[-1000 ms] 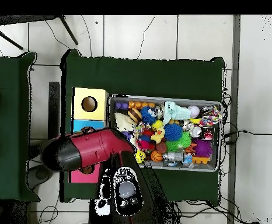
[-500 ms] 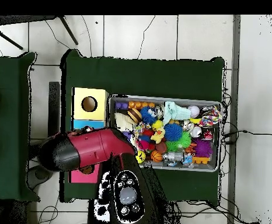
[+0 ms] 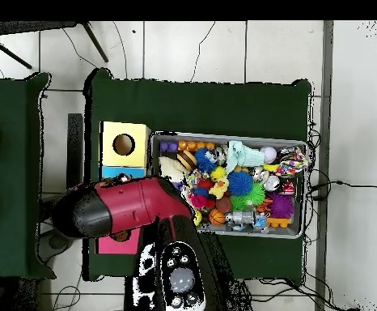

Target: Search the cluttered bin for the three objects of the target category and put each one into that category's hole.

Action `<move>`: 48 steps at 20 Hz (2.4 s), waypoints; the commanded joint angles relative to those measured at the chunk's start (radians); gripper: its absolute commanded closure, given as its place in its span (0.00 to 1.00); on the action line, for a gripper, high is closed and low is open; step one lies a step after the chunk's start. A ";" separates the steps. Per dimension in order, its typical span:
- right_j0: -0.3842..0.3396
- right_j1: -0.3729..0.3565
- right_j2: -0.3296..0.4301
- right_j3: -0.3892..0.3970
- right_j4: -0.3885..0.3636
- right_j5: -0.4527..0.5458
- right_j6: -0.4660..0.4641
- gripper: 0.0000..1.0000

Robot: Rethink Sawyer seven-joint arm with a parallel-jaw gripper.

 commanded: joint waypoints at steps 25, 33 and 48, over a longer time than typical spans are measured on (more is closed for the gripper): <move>-0.671 0.096 0.356 -0.156 -0.274 0.379 -0.588 0.00; -0.743 0.165 0.407 -0.225 -0.340 0.414 -0.687 0.00; -0.757 0.173 0.366 -0.276 -0.461 0.525 -0.789 0.00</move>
